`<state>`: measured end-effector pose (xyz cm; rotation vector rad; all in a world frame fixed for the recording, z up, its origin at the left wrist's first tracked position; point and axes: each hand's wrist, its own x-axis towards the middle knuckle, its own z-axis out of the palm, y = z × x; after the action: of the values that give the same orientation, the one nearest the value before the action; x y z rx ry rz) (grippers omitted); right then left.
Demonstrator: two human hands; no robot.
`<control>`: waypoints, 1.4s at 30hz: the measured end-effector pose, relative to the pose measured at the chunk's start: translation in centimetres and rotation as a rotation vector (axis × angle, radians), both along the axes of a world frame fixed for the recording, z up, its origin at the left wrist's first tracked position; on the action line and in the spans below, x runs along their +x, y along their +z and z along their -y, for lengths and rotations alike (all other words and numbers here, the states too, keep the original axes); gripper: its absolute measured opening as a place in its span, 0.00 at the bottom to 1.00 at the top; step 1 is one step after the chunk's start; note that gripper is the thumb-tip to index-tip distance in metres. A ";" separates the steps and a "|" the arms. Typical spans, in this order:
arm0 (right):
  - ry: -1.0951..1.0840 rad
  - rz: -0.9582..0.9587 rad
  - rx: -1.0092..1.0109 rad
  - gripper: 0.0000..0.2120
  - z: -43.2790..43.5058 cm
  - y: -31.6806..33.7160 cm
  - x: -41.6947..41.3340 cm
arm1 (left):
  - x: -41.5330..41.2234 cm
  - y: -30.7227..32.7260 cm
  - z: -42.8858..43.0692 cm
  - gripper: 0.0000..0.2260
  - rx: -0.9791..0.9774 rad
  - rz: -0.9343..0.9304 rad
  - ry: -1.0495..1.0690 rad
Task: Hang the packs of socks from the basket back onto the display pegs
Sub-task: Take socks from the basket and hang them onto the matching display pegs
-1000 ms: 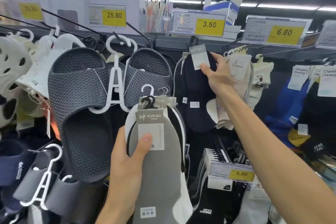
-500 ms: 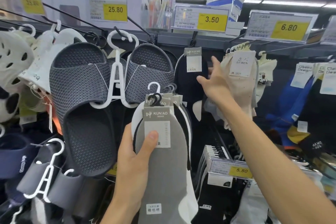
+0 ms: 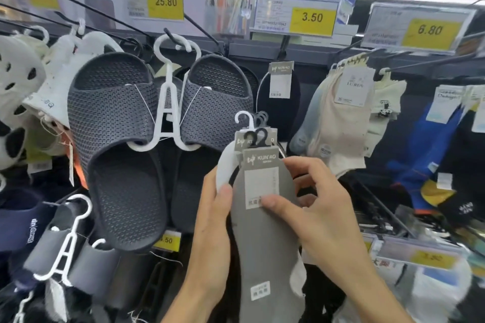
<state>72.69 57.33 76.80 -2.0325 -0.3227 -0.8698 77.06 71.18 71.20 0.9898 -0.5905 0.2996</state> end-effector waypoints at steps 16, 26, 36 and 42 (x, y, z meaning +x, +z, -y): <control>0.306 -0.026 0.285 0.23 1.8 -0.6 0.5 | 0.4 0.6 1.2 0.19 -0.107 -0.064 0.089; 0.272 0.037 0.497 0.25 5.1 5.1 5.0 | 0.7 0.5 -0.7 0.10 -0.120 -0.052 0.313; -0.059 0.175 0.100 0.27 5.2 11.7 13.8 | 0.2 1.0 -1.8 0.09 -0.089 -0.030 0.314; -0.027 0.066 0.044 0.30 5.0 11.5 16.1 | 0.1 0.8 -1.9 0.11 -0.066 -0.031 0.315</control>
<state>88.79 52.28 88.30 -1.9750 -0.3109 -0.9538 77.17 73.08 72.04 1.0217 -0.3925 0.5779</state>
